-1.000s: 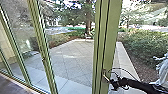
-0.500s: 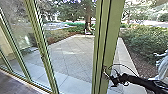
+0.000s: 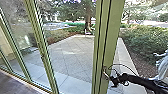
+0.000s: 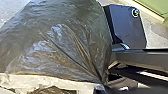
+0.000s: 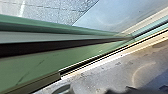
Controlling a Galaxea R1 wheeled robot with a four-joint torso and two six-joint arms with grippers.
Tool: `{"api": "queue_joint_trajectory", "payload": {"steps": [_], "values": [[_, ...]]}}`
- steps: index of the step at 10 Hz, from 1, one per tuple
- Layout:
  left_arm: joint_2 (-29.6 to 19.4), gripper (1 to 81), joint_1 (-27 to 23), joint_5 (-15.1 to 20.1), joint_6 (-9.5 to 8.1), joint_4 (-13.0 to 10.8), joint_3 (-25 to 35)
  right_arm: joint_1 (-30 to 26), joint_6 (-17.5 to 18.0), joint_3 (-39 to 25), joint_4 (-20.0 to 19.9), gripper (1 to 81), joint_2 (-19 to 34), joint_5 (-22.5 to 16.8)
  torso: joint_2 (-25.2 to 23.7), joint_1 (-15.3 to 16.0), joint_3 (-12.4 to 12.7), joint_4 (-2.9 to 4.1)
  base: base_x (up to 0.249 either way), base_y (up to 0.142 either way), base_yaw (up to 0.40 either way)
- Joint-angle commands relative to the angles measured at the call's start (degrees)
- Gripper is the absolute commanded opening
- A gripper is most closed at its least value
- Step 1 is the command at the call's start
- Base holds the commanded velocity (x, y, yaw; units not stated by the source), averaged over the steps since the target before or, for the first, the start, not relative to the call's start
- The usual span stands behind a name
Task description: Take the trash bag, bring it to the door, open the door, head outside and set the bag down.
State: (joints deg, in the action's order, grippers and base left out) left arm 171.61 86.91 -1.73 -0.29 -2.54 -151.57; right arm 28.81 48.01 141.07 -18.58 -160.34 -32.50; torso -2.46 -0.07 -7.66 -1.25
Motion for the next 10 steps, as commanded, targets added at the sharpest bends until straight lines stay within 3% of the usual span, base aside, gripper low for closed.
{"api": "queue_joint_trajectory", "payload": {"steps": [1, 10], "values": [[-0.12, 1.0, -1.70, 3.31, -0.15, 0.25, 0.13, -0.54, 1.30, -1.33, 4.60, 81.1, -3.43, -8.11, 0.00, 0.07, 0.00, 0.00, 0.064, 0.000, 0.000], [-0.30, 1.0, -1.52, 3.31, -0.15, 0.34, 0.13, -2.38, 1.21, -1.33, 2.23, 81.1, -2.82, -6.00, -0.26, 0.07, 0.07, -0.17, 0.105, 0.000, 0.000]]}}
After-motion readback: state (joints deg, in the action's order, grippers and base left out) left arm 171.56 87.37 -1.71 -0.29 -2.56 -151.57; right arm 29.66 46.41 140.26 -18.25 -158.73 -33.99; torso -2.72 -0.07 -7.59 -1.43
